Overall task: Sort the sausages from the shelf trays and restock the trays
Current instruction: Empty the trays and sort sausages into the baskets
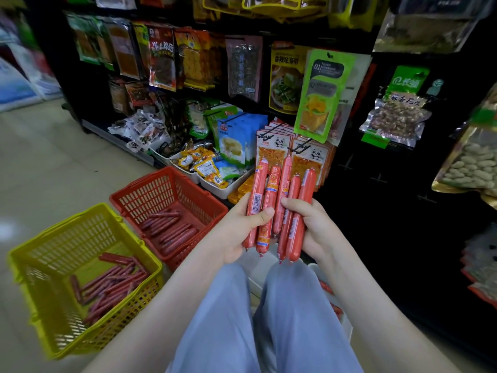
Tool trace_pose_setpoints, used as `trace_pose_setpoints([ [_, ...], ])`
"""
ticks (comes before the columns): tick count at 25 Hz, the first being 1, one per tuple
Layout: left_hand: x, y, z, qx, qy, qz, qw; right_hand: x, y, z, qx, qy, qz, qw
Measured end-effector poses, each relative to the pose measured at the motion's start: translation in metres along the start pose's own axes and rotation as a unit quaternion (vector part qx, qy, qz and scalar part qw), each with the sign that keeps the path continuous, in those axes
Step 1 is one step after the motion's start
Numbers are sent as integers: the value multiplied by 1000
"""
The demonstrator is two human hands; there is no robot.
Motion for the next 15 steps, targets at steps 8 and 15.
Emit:
trace_pose_setpoints([
  [8, -7, -4, 19, 111, -51, -52, 991, 13, -19, -13, -10, 17, -21, 1000],
  [15, -13, -5, 29, 82, -45, -13, 995, 22, -10, -20, 82, -5, 13, 996],
])
Point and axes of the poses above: each hand's wrist, its own x-axis towards the middle knuckle, its own z-axis out of the back of the hand, y = z × x, the point moved 6 cm from there along x, towards the middle knuckle, and after that the axes turned 2 degrees about -y, right-handed, at the moved point
